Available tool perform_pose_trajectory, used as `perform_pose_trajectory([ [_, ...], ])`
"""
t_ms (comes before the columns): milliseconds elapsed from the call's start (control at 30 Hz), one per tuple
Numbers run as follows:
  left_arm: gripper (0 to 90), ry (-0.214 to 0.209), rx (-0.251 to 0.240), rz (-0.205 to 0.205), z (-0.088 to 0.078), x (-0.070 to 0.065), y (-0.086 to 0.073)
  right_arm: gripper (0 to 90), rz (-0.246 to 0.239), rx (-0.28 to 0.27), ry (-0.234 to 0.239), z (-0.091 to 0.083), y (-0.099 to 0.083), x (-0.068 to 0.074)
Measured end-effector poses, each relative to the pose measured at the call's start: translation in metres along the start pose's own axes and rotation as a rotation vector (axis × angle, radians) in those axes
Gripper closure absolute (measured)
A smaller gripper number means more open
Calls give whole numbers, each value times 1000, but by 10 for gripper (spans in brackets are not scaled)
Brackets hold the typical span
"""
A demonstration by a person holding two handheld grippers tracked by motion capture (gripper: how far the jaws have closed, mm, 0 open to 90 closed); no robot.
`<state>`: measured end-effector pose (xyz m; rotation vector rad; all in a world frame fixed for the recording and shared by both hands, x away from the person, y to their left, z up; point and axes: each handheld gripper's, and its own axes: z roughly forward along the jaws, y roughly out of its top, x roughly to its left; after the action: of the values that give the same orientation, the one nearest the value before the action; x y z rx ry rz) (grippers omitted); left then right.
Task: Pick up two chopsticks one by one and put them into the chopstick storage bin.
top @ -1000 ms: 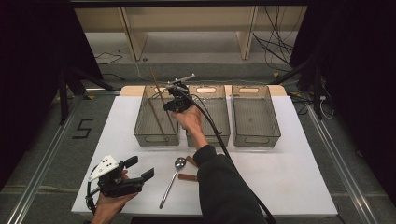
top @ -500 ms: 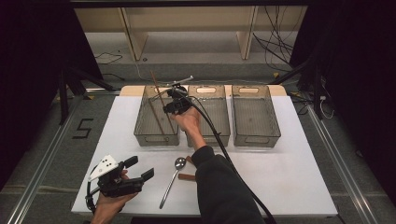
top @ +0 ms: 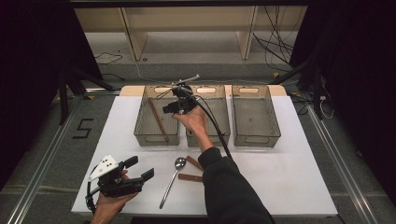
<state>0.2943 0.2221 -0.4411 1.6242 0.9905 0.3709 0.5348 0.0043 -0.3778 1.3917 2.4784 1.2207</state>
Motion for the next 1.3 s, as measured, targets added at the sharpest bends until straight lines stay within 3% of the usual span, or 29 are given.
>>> perform_pose_trajectory([
  [167, 151, 0, 4, 1, 0, 0, 0, 455, -27, -4, 8, -15, -4, -2],
  [333, 151, 0, 11, 4, 1, 0, 0, 382, -65, -18, 13, -44, -13, -5],
  [733, 149, -1, 45, 0, 5, 0, -2, 347, -141, -46, 23, -88, -41, -4],
  [1000, 149, 3, 105, -17, 11, 1, -4, 336, -149, -56, 15, -108, -71, -13],
  [1300, 154, 5, 185, -64, 19, 1, -6, 330, -141, -80, 7, -126, -100, -24],
])
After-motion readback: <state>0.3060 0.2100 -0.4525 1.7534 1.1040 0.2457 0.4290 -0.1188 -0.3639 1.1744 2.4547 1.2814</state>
